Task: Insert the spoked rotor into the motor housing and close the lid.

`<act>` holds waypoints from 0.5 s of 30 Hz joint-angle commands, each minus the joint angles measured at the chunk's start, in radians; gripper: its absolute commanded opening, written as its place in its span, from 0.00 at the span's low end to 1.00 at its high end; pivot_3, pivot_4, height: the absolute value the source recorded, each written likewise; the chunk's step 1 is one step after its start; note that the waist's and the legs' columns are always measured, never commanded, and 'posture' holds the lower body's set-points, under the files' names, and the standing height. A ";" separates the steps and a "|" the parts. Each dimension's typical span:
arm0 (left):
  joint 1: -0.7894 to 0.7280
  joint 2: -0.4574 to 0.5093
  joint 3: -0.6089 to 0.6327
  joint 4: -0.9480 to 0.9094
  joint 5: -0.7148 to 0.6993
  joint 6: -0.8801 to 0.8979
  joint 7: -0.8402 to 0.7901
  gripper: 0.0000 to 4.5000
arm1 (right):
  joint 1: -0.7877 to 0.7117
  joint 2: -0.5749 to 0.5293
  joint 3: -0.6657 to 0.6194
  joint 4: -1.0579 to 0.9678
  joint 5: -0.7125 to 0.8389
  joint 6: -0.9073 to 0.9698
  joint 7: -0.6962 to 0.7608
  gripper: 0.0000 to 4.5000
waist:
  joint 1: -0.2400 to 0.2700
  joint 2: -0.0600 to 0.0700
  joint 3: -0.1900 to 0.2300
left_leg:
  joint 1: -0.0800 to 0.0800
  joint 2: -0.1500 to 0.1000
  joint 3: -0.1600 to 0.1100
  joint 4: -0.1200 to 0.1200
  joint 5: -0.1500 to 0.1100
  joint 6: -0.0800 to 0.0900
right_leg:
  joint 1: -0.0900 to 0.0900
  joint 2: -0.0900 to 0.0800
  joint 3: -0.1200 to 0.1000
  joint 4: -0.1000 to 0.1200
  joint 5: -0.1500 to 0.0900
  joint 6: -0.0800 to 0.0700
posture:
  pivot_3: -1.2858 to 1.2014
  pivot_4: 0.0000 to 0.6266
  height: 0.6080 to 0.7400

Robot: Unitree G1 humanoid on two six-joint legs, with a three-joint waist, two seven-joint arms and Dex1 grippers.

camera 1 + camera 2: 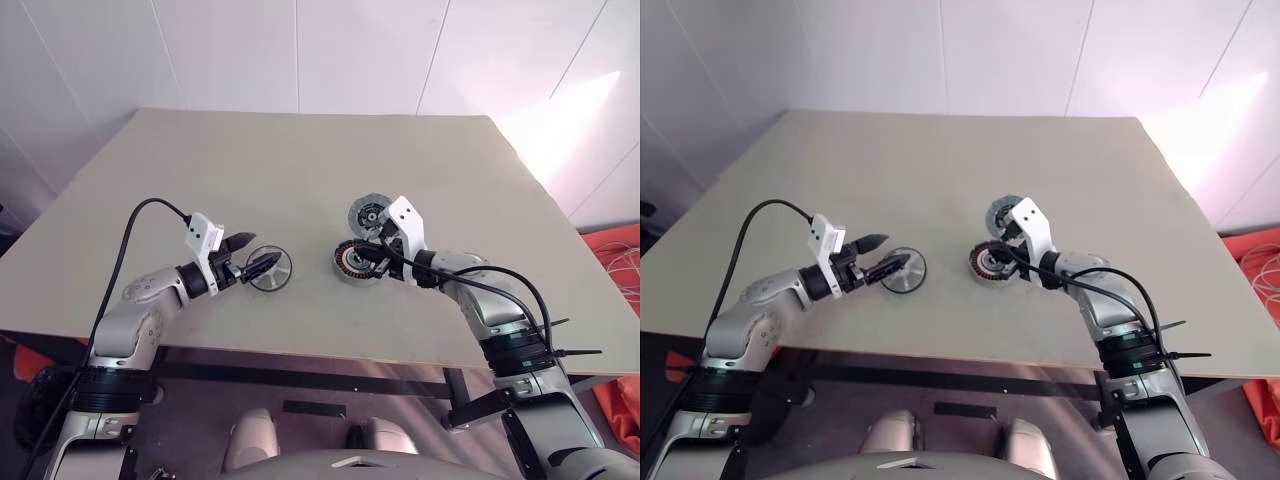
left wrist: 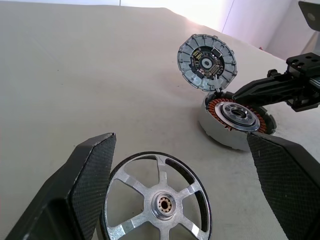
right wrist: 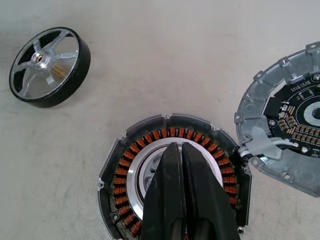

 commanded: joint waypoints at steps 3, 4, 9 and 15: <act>-0.013 0.012 0.022 -0.020 0.000 -0.018 -0.002 1.00 | -0.015 0.008 0.009 -0.031 0.001 -0.010 0.002 0.01 | 0.000 0.000 0.000 | 0.000 0.000 0.000 0.000 0.000 0.000 | 0.000 0.000 0.000 0.000 0.000 0.000 | 0.52 0.00 1.00; -0.013 0.012 0.023 -0.021 0.000 -0.018 -0.001 1.00 | -0.014 0.010 0.016 -0.026 -0.005 -0.012 -0.002 0.01 | 0.000 0.000 0.000 | 0.000 0.000 0.000 0.000 0.000 0.000 | 0.000 0.000 0.000 0.000 0.000 0.000 | 0.52 0.00 1.00; -0.013 0.016 0.026 -0.022 0.000 -0.018 0.000 1.00 | -0.008 0.027 0.033 -0.026 -0.015 -0.012 -0.010 0.01 | 0.000 0.000 0.000 | 0.000 0.000 0.000 0.000 0.000 0.000 | 0.000 0.000 0.000 0.000 0.000 0.000 | 0.52 0.00 1.00; -0.012 0.016 0.037 -0.028 -0.004 -0.014 0.002 1.00 | -0.007 0.050 0.045 -0.012 -0.027 -0.010 -0.031 0.01 | -0.001 0.000 0.000 | 0.000 0.000 0.000 0.000 0.000 0.000 | 0.000 0.000 0.000 0.000 0.000 0.000 | 0.52 0.00 1.00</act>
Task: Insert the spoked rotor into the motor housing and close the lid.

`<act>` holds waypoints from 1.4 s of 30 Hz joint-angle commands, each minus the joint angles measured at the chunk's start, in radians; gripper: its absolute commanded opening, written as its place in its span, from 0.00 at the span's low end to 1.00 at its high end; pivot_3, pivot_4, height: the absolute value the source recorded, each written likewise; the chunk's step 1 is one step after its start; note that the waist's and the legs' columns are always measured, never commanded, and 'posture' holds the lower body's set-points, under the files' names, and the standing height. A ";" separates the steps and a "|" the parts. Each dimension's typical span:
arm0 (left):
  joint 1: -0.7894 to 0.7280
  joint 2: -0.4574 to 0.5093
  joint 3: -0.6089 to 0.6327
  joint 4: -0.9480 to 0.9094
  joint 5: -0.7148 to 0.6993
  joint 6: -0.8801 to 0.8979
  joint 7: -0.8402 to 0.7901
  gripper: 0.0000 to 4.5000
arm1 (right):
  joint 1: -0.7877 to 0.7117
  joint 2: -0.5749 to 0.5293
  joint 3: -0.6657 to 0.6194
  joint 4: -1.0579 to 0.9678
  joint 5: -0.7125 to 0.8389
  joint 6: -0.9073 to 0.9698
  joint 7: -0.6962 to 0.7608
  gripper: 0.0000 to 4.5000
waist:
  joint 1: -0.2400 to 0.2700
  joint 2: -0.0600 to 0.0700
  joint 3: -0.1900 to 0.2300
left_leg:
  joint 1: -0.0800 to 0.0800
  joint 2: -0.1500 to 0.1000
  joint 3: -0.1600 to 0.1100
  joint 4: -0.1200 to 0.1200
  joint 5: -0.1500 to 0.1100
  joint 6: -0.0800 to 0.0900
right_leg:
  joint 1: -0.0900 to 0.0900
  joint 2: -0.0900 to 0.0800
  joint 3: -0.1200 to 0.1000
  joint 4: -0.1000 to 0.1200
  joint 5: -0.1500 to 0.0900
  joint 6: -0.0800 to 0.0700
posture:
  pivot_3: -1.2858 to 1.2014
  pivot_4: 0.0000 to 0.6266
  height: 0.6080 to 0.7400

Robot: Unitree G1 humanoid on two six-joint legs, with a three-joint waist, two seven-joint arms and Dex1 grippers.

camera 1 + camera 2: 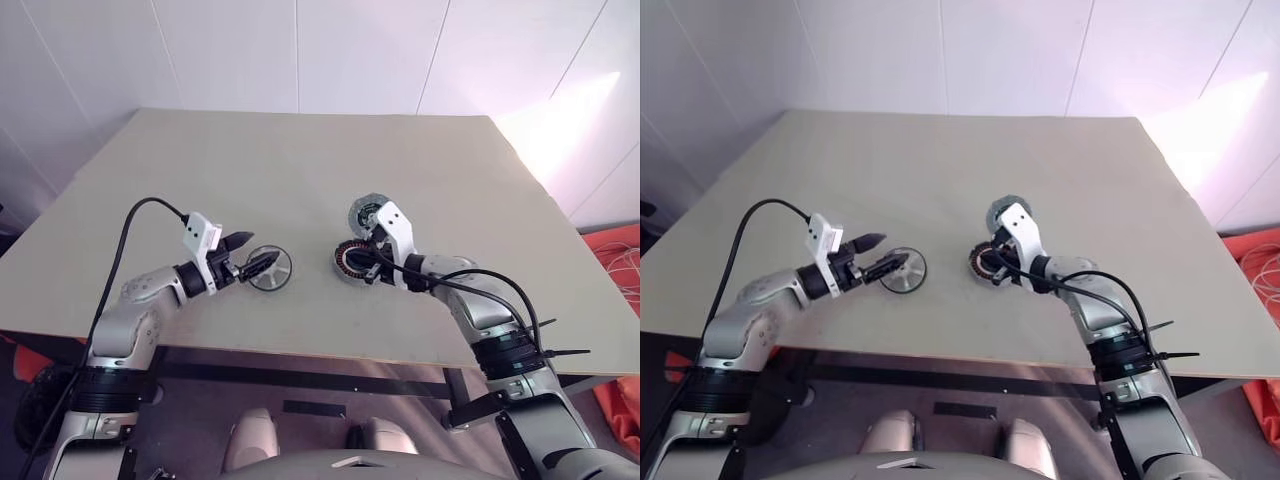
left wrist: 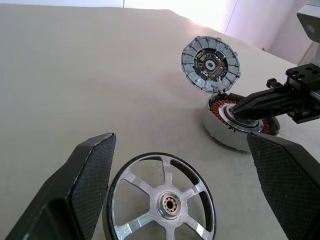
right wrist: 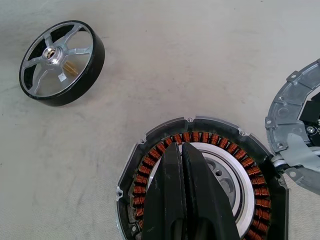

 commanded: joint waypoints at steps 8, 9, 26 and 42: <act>-0.008 0.008 0.021 -0.028 -0.001 -0.016 0.006 1.00 | -0.049 -0.009 -0.039 -0.027 0.011 -0.006 -0.009 0.01 | 0.000 0.000 0.000 | 0.000 0.000 0.000 0.000 0.000 0.000 | 0.000 0.000 0.000 0.000 0.000 0.000 | 0.52 0.00 1.00; -0.008 0.007 0.020 -0.027 -0.001 -0.017 0.005 1.00 | -0.067 -0.011 -0.054 -0.040 0.020 0.001 -0.011 0.01 | 0.000 0.000 0.000 | 0.000 0.000 0.000 0.000 0.000 0.000 | 0.000 0.000 0.000 0.000 0.000 0.000 | 0.52 0.00 1.00; -0.018 0.007 0.022 -0.009 0.002 -0.020 0.001 1.00 | 0.007 0.010 -0.011 0.009 0.016 0.019 -0.003 0.01 | 0.000 0.000 0.000 | -0.001 0.000 0.000 0.000 0.000 0.000 | 0.000 0.000 0.000 0.000 0.000 -0.001 | 0.52 0.00 1.00; -0.016 0.007 0.023 -0.008 0.001 -0.023 -0.001 1.00 | -0.071 -0.025 -0.082 -0.064 0.063 0.023 0.010 0.01 | -0.002 0.000 0.000 | 0.002 0.000 0.000 0.000 0.000 -0.001 | 0.002 0.000 0.000 0.000 0.000 0.000 | 0.52 0.00 1.00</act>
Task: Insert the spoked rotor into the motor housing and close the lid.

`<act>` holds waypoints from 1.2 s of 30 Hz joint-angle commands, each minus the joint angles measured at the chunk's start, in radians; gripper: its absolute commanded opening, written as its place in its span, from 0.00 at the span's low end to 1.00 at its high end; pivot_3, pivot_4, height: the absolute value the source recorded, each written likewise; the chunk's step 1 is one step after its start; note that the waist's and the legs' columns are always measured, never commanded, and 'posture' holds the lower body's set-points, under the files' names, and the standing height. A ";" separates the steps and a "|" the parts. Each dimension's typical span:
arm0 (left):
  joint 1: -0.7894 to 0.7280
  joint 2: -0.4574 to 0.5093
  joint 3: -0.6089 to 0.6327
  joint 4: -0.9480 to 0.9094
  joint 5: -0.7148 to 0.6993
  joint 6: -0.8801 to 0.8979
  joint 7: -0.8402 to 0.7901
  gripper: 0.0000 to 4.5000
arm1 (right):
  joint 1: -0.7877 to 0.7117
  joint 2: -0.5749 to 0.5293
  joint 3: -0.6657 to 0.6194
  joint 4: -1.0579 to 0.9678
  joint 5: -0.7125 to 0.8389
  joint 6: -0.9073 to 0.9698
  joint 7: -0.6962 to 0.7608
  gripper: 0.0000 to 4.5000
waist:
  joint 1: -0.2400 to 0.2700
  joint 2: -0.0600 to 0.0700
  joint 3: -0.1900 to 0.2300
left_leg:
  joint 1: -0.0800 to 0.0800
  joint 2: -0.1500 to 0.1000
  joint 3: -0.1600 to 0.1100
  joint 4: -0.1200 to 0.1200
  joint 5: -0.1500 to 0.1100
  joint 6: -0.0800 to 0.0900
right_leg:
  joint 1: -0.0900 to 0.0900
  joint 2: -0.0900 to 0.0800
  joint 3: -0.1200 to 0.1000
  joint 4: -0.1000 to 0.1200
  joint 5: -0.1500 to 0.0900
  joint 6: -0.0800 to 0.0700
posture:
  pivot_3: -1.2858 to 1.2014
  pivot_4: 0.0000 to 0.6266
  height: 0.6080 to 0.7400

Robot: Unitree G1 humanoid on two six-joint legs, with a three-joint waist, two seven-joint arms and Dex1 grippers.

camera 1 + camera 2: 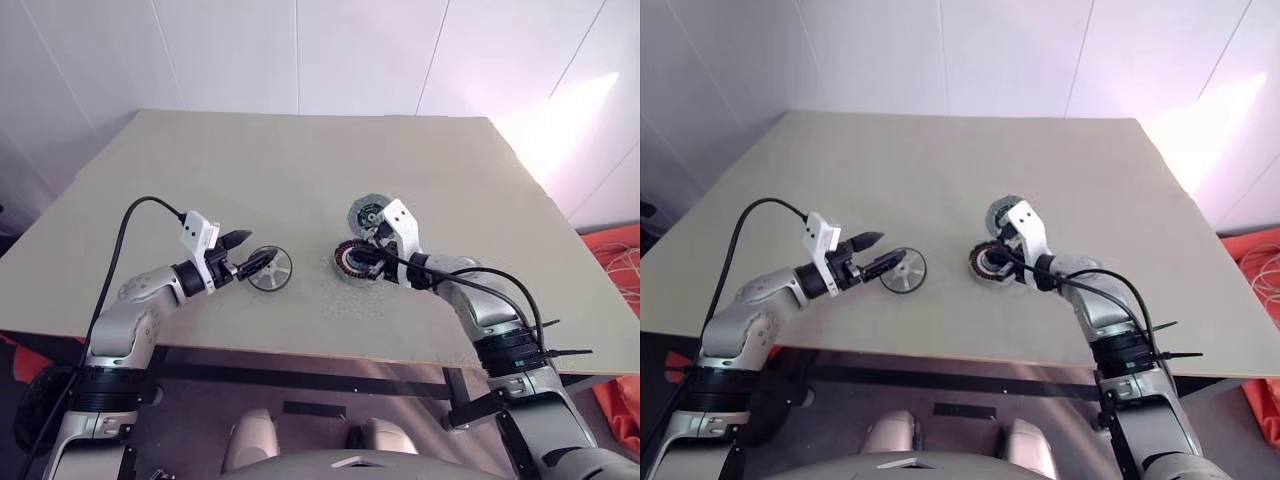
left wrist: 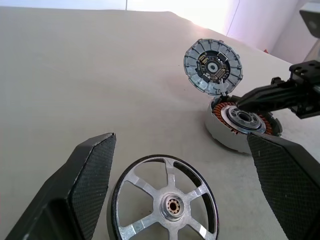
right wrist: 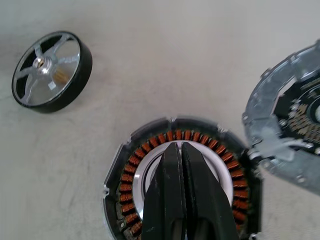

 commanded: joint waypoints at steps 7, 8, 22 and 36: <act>-0.021 0.009 0.021 -0.002 0.002 -0.022 -0.002 1.00 | -0.013 0.009 -0.007 -0.016 0.016 -0.008 0.006 0.01 | 0.002 0.000 0.000 | 0.000 0.000 0.000 0.000 0.000 0.000 | 0.000 0.000 0.000 0.000 0.000 0.000 | 0.52 0.00 1.00; -0.022 0.009 0.021 -0.001 0.002 -0.022 -0.002 1.00 | -0.005 0.013 -0.001 -0.005 0.012 -0.011 0.005 0.01 | 0.002 0.000 0.000 | 0.000 0.000 0.000 0.000 0.000 0.000 | 0.000 0.000 0.000 0.000 0.000 0.000 | 0.52 0.00 1.00; -0.014 0.011 0.027 -0.012 0.010 -0.023 0.013 1.00 | -0.010 0.031 -0.024 0.062 0.002 -0.076 -0.026 0.01 | 0.000 0.000 0.000 | 0.002 0.000 0.000 0.000 0.000 0.000 | 0.002 0.000 0.000 0.000 -0.003 0.005 | 0.52 0.00 1.00; -0.038 0.045 0.087 0.031 -0.048 0.228 0.110 1.00 | -0.045 -0.040 -0.080 -0.226 0.128 -0.023 0.063 0.01 | 0.001 0.000 0.000 | -0.001 0.000 0.000 0.000 0.000 0.000 | -0.001 0.000 0.000 0.000 -0.002 0.004 | 0.52 0.00 1.00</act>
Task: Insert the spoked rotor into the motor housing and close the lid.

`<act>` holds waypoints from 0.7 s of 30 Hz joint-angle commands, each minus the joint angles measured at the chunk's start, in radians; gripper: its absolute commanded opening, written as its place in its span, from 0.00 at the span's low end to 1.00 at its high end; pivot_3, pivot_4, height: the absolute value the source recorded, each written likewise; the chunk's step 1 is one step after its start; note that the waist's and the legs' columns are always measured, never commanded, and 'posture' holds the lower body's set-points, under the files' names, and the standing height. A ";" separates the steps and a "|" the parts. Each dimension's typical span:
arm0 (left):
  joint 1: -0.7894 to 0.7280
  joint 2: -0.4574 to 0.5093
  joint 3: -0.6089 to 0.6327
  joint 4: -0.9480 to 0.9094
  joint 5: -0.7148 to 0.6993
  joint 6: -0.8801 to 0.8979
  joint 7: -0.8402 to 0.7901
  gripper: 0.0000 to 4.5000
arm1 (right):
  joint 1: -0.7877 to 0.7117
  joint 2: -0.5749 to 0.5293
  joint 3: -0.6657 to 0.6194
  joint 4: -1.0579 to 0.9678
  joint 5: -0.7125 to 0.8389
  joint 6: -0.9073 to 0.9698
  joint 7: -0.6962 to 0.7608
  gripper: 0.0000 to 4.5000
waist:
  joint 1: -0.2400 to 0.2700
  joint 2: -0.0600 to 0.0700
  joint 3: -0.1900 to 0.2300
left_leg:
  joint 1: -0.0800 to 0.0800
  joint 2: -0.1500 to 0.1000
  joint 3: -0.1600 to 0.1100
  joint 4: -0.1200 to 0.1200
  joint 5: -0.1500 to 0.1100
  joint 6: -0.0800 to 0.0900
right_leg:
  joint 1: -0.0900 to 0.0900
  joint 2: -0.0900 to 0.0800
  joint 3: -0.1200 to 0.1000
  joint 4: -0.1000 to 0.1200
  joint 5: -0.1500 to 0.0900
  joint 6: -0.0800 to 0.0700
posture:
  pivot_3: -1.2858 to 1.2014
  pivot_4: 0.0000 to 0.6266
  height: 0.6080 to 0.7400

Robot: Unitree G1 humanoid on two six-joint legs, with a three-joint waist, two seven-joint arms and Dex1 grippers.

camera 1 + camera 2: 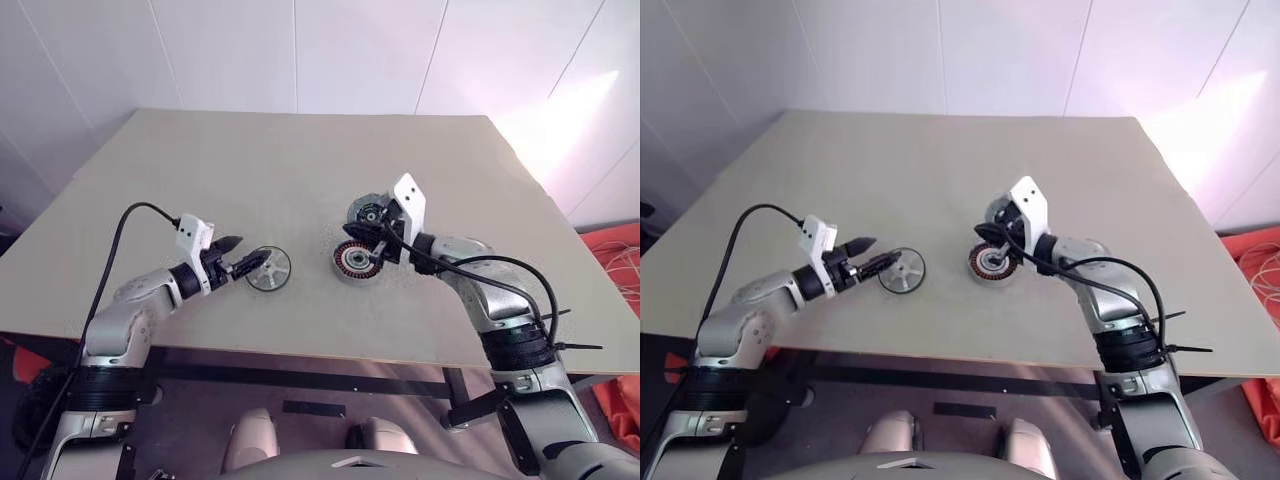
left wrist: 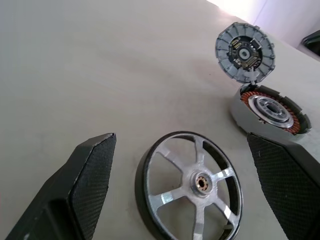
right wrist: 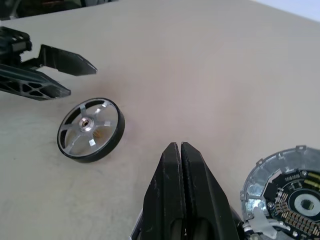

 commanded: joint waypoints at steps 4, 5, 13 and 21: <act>-0.046 0.028 0.070 0.042 -0.028 0.116 0.060 1.00 | -0.041 -0.040 -0.054 -0.099 0.058 0.019 0.005 0.01 | 0.000 0.000 0.000 | 0.001 0.000 0.000 0.000 0.000 0.000 | 0.001 0.000 0.000 0.000 -0.001 0.001 | 0.52 0.00 1.00; -0.048 0.025 0.072 0.056 -0.022 0.118 0.068 1.00 | -0.041 -0.043 -0.056 -0.104 0.062 0.021 0.004 0.01 | 0.000 0.000 0.000 | 0.001 0.000 0.000 0.000 0.000 0.000 | 0.001 0.000 0.000 0.000 -0.001 0.001 | 0.52 0.00 1.00; -0.054 -0.004 0.059 0.080 -0.042 0.164 0.087 1.00 | -0.035 -0.050 -0.057 -0.117 0.071 0.025 -0.002 0.01 | 0.001 0.000 0.000 | -0.001 0.000 0.000 0.000 0.000 0.000 | 0.000 0.000 0.000 0.000 0.002 -0.003 | 0.52 0.00 1.00; -0.070 -0.032 0.057 0.076 -0.081 0.249 0.095 1.00 | -0.028 -0.055 -0.059 -0.128 0.080 0.027 -0.010 0.01 | 0.002 0.000 0.000 | 0.000 0.000 0.000 0.000 0.000 0.000 | 0.000 0.000 0.000 0.000 0.000 0.001 | 0.52 0.00 1.00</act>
